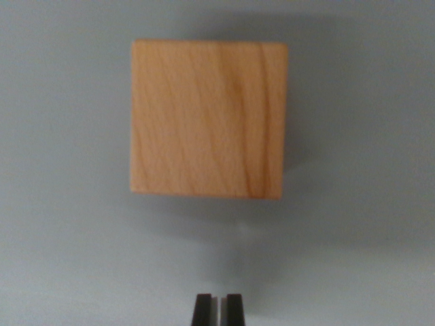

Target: Push wooden cube

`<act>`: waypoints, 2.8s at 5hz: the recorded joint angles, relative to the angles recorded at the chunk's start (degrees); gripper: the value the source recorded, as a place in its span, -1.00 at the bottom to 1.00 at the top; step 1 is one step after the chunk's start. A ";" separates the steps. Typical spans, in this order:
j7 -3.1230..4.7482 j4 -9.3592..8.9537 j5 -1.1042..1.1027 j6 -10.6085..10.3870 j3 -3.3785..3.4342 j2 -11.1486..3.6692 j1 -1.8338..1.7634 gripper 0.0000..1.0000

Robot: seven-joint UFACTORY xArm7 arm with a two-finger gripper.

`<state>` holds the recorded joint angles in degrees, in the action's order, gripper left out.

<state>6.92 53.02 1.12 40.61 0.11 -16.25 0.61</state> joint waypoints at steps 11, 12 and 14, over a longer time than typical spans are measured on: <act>0.05 0.14 0.02 -0.20 0.00 -0.37 0.01 1.00; 0.05 0.14 0.02 -0.20 0.00 -0.37 0.01 1.00; 0.04 1.00 0.01 0.13 0.00 -0.90 0.01 1.00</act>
<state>6.95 54.01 1.13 40.74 0.12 -17.15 0.62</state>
